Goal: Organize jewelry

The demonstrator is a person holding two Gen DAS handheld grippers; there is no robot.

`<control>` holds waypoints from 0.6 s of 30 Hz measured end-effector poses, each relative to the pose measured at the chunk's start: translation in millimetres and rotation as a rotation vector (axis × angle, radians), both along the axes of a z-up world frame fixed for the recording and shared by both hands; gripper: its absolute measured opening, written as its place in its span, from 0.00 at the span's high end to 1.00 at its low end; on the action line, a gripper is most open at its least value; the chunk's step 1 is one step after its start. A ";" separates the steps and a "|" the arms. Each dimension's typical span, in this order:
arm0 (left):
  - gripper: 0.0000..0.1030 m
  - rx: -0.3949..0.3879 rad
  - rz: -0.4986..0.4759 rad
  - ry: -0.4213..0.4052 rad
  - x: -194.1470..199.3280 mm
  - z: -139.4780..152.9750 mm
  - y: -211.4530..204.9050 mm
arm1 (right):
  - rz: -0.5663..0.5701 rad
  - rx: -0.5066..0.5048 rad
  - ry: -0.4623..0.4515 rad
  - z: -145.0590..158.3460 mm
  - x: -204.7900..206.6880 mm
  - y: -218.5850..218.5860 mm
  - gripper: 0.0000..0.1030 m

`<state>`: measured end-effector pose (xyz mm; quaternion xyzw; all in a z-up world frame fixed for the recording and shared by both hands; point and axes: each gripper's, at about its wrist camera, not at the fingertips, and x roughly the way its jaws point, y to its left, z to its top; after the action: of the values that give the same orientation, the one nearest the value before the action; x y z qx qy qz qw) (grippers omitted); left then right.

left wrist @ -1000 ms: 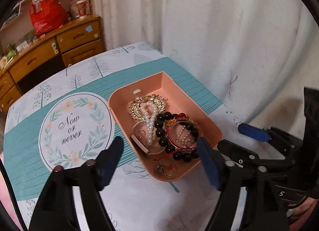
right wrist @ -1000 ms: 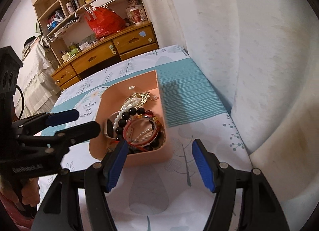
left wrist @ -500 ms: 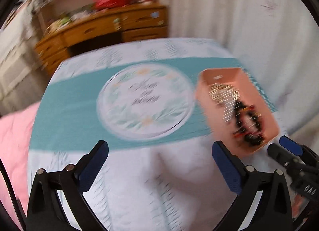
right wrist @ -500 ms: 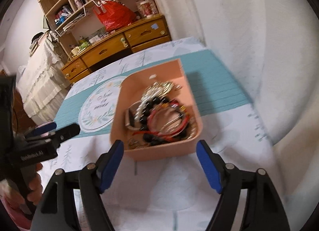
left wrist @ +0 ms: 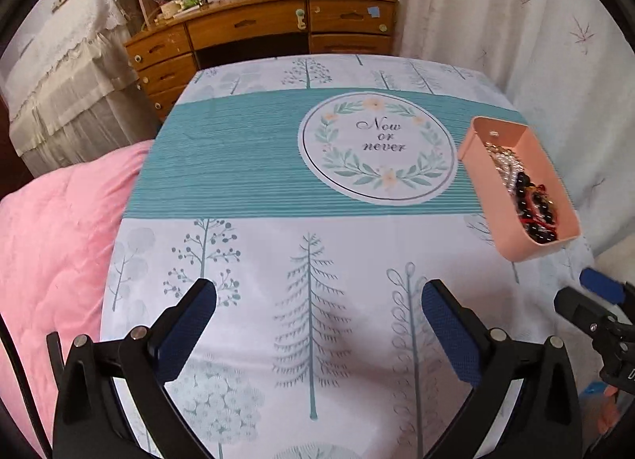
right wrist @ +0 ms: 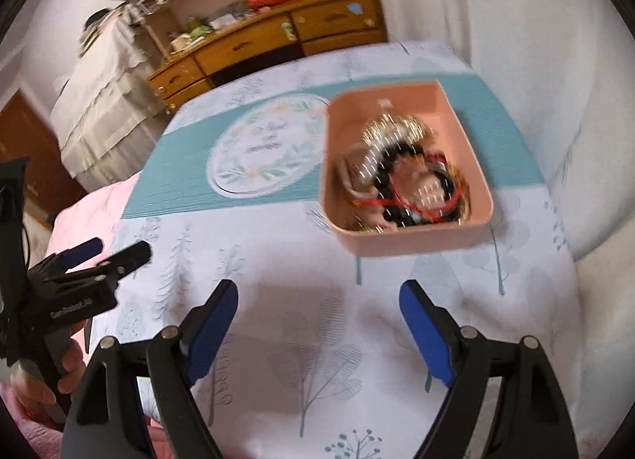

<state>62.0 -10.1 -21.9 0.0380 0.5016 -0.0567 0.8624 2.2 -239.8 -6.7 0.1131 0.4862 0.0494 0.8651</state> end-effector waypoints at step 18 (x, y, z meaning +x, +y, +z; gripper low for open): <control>0.01 -0.058 0.008 -0.158 -19.3 55.8 -17.1 | 0.000 -0.076 -0.118 52.6 -17.0 15.4 0.18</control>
<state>42.8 -27.3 33.8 0.0154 0.4301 -0.0648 0.9003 -14.8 -224.4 45.9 0.0769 0.4356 0.0375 0.8960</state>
